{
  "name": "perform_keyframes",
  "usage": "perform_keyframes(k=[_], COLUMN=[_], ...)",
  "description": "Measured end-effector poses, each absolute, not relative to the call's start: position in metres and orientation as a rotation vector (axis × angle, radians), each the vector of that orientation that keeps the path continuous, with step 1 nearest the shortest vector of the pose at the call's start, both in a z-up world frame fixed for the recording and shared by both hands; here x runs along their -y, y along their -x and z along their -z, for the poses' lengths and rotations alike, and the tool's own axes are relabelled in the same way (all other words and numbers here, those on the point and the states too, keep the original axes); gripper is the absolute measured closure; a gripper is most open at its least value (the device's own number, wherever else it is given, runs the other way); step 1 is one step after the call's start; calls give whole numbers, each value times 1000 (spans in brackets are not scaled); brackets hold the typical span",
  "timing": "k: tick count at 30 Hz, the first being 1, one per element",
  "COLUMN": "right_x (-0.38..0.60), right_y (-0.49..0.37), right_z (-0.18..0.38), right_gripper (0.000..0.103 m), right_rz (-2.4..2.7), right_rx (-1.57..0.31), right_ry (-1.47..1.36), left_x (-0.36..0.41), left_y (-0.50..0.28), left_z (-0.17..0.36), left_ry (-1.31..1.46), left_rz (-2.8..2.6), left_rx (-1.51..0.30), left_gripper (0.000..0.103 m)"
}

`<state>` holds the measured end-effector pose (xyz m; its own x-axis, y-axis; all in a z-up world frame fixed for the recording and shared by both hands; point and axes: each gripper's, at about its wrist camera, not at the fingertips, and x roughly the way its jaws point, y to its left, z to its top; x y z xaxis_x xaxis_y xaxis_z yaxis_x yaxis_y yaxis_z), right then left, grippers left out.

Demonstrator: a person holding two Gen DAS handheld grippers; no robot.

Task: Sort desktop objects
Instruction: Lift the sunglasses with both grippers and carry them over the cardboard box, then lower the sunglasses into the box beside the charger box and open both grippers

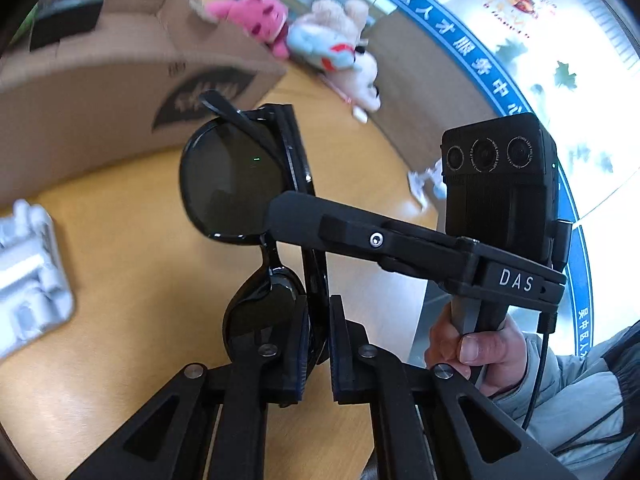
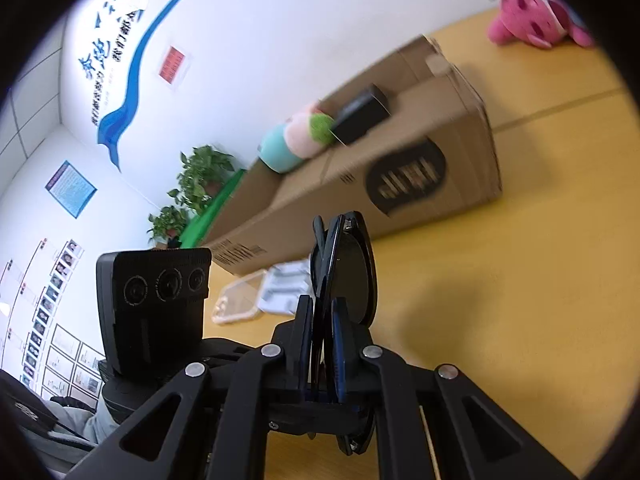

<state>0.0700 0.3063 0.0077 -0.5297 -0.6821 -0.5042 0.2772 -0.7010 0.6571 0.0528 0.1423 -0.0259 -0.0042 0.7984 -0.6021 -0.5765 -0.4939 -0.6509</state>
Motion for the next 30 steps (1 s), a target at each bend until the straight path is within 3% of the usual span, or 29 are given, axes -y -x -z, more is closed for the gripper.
perform_keyframes(k=[14,23,30], right_x=[-270,-260,-267], right_y=[-18,41,112], right_z=[-112,-139,-155], right_gripper=[95,95,95], right_rz=[2269,2256,2256], right_rx=[443,378,360], right_ry=[-780,-752,-767], left_x=[-109,-105,-117], left_y=[-9,39,119], left_z=[-64,-96,-114], left_ry=[1018,977,988], left_rz=[-1912,-1980,-1985], left_rx=[214,180,186], left_gripper=[98,98,98])
